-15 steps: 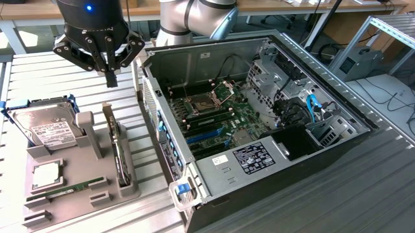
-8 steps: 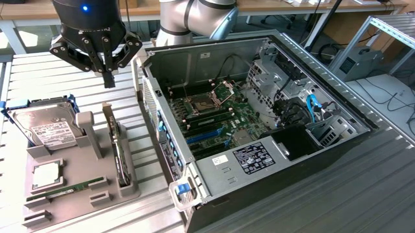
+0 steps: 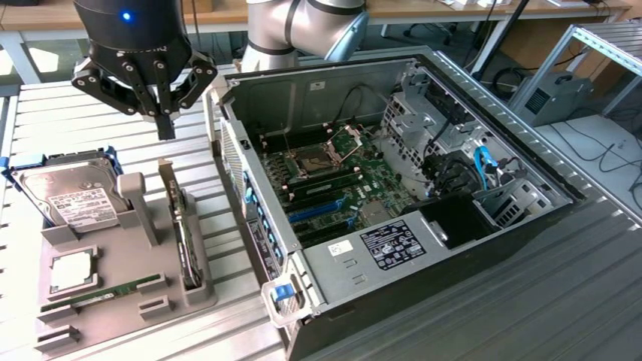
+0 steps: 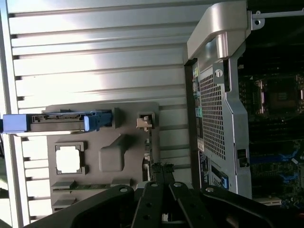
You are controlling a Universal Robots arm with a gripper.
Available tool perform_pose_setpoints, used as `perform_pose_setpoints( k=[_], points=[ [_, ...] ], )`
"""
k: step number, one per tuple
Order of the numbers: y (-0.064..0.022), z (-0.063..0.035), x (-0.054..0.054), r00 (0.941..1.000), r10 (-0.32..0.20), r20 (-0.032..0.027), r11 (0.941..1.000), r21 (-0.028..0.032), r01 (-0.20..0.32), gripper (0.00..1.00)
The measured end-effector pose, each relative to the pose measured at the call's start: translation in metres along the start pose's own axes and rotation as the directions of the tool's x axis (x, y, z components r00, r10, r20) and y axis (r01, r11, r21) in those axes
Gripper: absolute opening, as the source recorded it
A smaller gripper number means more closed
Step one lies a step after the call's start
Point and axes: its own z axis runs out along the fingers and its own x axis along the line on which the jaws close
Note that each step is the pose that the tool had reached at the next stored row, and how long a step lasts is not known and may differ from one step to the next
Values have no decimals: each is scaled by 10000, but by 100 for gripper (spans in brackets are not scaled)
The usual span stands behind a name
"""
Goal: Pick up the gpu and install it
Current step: 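Reach for the gpu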
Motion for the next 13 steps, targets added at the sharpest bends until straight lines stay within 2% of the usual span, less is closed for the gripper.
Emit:
perform_pose_setpoints(
  k=[13],
  points=[
    [-105,-4,-2,10000,0,0,10000,0,0,11]
  ],
)
